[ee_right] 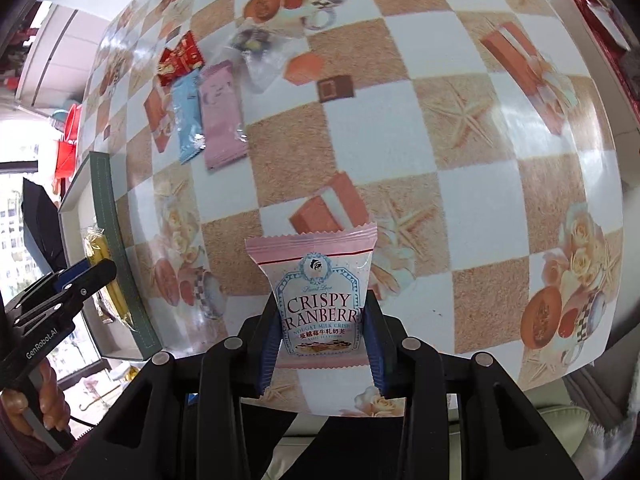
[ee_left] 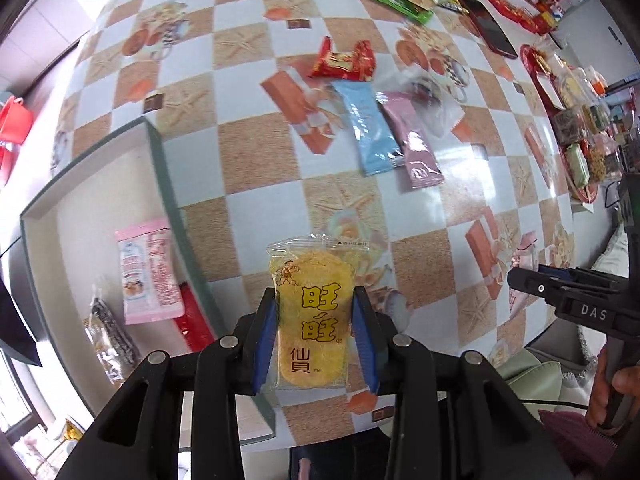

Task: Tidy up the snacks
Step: 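Grasp another Crispy Cranberry pack with right tool while left tool grasps yellow Wangwang pack, then lower both packs into the white box and open both tools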

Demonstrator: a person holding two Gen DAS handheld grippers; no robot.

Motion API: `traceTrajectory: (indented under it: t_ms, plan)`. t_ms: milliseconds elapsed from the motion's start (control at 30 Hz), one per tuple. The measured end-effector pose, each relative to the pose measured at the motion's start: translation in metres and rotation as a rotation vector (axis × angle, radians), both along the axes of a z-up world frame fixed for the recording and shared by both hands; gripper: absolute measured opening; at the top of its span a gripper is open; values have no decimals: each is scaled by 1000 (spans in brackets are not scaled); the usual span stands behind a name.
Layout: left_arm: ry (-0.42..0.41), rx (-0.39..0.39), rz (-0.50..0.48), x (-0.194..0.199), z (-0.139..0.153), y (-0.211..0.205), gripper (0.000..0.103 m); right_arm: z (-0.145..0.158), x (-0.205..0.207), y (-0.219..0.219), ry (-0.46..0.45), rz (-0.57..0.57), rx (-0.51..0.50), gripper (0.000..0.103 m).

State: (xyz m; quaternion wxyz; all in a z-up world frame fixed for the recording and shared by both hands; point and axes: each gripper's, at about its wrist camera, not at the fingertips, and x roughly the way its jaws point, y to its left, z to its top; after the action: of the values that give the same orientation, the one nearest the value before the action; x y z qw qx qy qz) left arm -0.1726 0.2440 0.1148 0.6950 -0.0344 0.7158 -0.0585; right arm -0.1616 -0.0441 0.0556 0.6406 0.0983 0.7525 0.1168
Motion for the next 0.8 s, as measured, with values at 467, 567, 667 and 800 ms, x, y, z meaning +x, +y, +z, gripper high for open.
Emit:
traceTrajectory:
  t_ms: [467, 567, 667, 800]
  plan:
    - [-98, 41, 270, -19, -12, 62, 39, 24, 23, 121, -66, 301, -7, 39]
    - [-108, 66, 312, -31, -15, 81, 39, 26, 24, 152, -71, 367, 1, 39]
    - [-112, 110, 326, -42, -18, 98, 39, 28, 24, 189, -74, 433, 18, 39]
    - [-102, 126, 343, -55, -27, 111, 39, 33, 23, 243, -80, 522, 48, 39]
